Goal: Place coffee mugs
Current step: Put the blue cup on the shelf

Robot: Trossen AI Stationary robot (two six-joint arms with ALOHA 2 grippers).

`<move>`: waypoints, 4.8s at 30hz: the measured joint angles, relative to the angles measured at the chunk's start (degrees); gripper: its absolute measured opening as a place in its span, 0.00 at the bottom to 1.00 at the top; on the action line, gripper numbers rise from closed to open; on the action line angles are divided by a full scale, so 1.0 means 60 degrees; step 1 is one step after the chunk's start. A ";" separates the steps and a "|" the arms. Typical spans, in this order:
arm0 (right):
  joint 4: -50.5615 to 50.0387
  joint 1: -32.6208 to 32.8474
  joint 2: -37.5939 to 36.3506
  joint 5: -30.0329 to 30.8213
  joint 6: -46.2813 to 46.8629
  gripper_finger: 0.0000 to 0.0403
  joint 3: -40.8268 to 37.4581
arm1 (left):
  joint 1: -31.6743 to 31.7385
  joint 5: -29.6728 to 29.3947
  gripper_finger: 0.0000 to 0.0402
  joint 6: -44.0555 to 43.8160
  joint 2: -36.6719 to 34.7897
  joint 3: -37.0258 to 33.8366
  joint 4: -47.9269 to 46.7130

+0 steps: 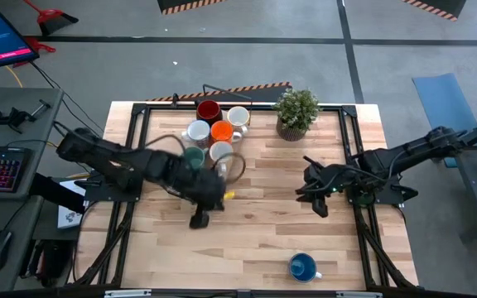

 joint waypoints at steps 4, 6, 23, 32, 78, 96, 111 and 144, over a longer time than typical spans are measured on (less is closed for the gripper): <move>-0.0122 0.0524 0.0000 -0.0041 -0.0003 0.23 0.0000 | -0.0945 -0.0006 0.02 -0.1450 0.0006 -0.0004 -0.0049; -0.0384 0.0933 0.0050 -0.0005 0.0081 0.23 0.0000 | -0.1454 -0.0061 0.02 -0.2191 0.0008 -0.0004 -0.0189; -0.0676 0.3542 0.2241 -0.1308 0.2193 0.23 0.0000 | -0.4187 -0.0981 0.02 -0.5996 0.0650 0.0007 -0.1291; 0.0168 0.4393 0.2326 -0.1655 0.3743 0.23 0.0000 | -0.4443 -0.1502 0.02 -0.6159 0.0928 -0.0007 -0.1722; 0.2839 0.4287 0.4404 0.0158 0.4324 0.23 0.0000 | -0.4470 -0.2477 0.02 -0.7099 0.1011 -0.0011 -0.2195; 0.0720 0.3655 0.3822 -0.0682 0.5740 0.23 0.0000 | -0.4470 -0.2630 0.02 -0.7102 0.1008 -0.0011 -0.2194; 0.3526 0.4321 0.3858 -0.2910 0.5728 0.23 0.0004 | -0.4470 -0.2730 0.02 -0.6866 0.1008 -0.0011 -0.2201; 0.5076 0.2726 0.5825 -0.3108 0.3692 0.23 0.0004 | -0.4470 -0.2699 0.02 -0.7102 0.1004 -0.0011 -0.2194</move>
